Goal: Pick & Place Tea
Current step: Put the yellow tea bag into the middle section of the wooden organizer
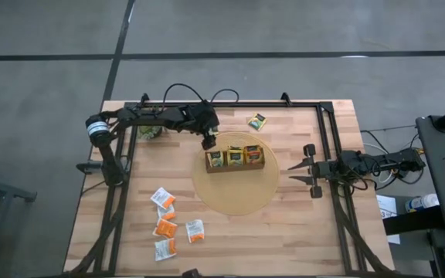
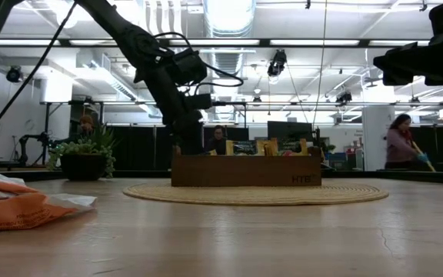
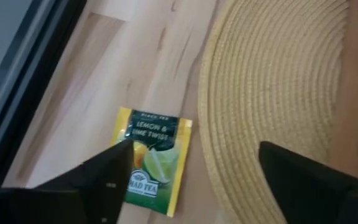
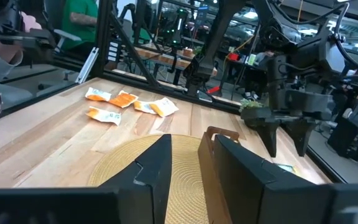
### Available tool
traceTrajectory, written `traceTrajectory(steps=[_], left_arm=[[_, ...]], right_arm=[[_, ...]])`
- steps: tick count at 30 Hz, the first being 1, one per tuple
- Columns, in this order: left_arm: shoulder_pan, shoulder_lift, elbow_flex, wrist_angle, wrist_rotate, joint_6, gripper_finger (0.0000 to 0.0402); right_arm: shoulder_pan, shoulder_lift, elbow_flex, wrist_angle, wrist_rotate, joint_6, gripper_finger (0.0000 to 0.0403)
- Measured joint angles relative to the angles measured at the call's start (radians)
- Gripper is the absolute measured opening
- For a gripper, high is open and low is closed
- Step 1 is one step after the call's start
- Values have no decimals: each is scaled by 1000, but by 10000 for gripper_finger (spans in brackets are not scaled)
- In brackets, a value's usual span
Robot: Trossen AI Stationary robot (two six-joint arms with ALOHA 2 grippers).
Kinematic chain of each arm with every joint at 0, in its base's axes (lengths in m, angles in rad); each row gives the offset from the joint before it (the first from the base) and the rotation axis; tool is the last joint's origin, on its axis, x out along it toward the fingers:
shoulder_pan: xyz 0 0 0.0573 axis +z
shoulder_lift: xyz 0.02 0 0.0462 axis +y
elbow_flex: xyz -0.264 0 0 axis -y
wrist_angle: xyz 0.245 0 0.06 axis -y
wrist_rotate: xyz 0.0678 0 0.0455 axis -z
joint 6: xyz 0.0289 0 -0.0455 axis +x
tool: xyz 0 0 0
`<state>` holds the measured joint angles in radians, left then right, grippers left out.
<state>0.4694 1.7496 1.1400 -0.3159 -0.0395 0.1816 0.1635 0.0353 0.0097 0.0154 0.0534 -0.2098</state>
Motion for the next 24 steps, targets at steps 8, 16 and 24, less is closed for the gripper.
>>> traceTrajectory(steps=[8, 16, 24], left_arm=[[2, 0, 0, 0, -53, -2, 392], [3, 0, -12, -8, -376, -74, 390], [2, 1, -15, -12, -376, -177, 390]], right_arm=[[0, 0, 0, 0, 0, 0, 128], [0, 0, 0, 0, 0, 0, 125], [0, 0, 0, 0, 0, 0, 116]])
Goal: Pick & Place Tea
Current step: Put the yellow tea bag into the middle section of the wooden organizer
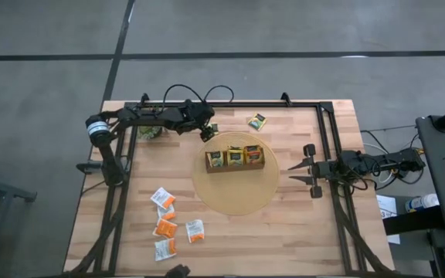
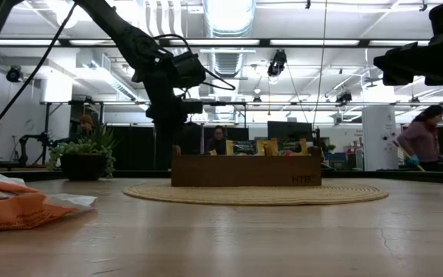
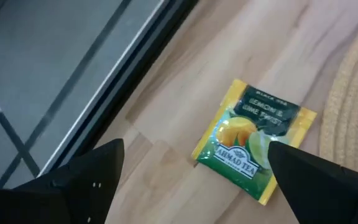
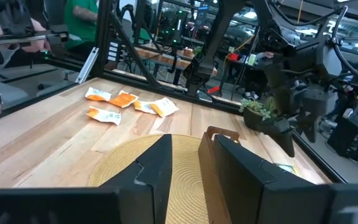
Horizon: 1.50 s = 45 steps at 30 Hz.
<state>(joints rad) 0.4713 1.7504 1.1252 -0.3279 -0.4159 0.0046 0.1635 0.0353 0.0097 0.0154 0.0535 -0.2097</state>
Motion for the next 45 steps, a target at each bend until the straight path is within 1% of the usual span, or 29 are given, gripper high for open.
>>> traceTrajectory(steps=[5, 10, 14, 20, 22, 27, 29, 36, 41, 45], left_arm=[[0, 0, 0, -14, 14, 73, 390], [0, 1, 12, -22, 14, 79, 390], [0, 1, 25, -33, 14, 24, 390], [0, 1, 31, -70, 16, 12, 390], [0, 1, 31, -92, 43, 6, 390], [9, 1, 31, -126, 165, -57, 390], [13, 4, 31, -124, 195, -78, 390], [48, 34, 35, -126, 251, -112, 390], [75, 79, 59, -123, 252, -115, 390], [85, 118, 93, -128, 269, -116, 390]], right_arm=[[0, 0, 0, 0, 0, 0, 119], [0, 0, 0, 0, 0, 0, 125], [0, 0, 0, 0, 0, 0, 130], [0, 0, 0, 0, 0, 0, 126], [0, 0, 0, 0, 0, 0, 123], [0, 0, 0, 0, 0, 0, 118], [0, 0, 0, 0, 0, 0, 118], [0, 0, 0, 0, 0, 0, 126], [0, 0, 0, 0, 0, 0, 130], [0, 0, 0, 0, 0, 0, 125]])
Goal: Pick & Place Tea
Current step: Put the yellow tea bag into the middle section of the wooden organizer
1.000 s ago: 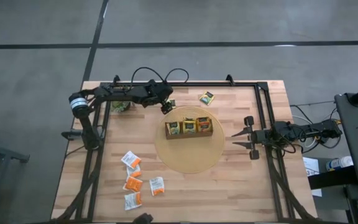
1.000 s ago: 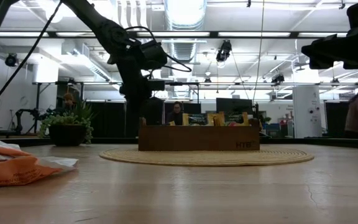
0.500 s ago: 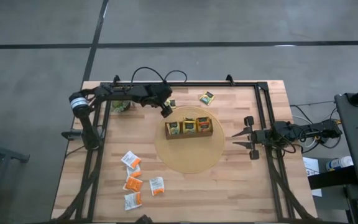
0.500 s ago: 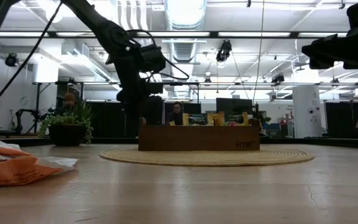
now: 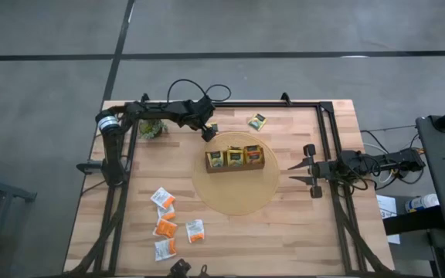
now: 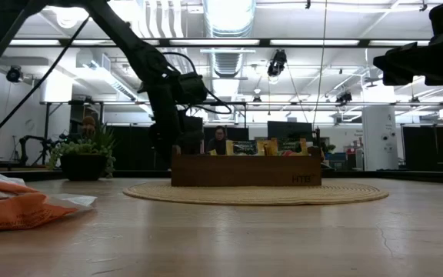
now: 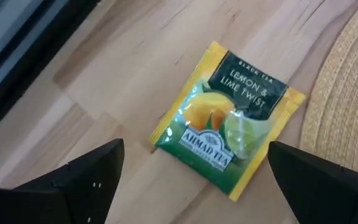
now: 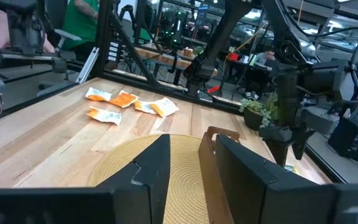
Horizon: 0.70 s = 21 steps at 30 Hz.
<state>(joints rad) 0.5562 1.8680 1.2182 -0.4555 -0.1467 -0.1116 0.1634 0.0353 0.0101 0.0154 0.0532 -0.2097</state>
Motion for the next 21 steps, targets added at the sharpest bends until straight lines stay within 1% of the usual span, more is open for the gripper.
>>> traceTrajectory(steps=[8, 15, 18, 21], left_arm=[[-1, 76, 56, -46, 30, 5, 390], [1, 118, 82, -63, 41, 5, 385], [1, 115, 84, -70, 66, -20, 362], [0, 108, 83, -76, 70, -42, 319]], right_arm=[[0, 0, 0, 0, 0, 0, 116], [0, 0, 0, 0, 0, 0, 122], [0, 0, 0, 0, 0, 0, 126], [0, 0, 0, 0, 0, 0, 129]])
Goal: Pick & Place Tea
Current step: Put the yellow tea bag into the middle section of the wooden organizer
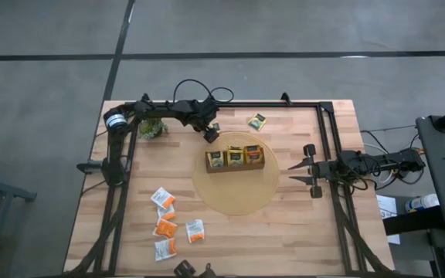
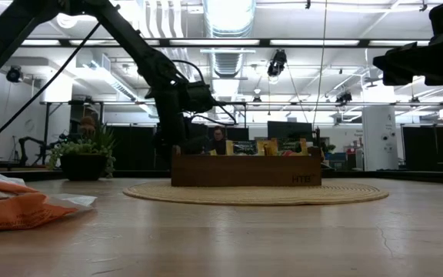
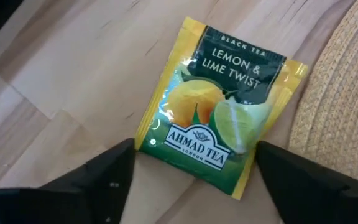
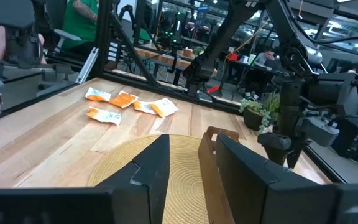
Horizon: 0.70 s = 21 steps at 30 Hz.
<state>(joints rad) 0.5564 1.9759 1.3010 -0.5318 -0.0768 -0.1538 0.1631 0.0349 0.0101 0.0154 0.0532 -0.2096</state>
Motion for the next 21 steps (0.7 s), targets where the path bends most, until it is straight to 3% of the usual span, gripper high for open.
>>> traceTrajectory(steps=[4, 12, 21], left_arm=[[-1, -2, 0, -14, 0, -18, 234], [0, -3, 0, -27, -14, -32, 24], [-25, -29, -6, -43, -49, -47, 4]], right_arm=[[0, 0, 0, 0, 0, 0, 129], [0, 0, 0, 0, 0, 0, 119], [0, 0, 0, 0, 0, 0, 124]])
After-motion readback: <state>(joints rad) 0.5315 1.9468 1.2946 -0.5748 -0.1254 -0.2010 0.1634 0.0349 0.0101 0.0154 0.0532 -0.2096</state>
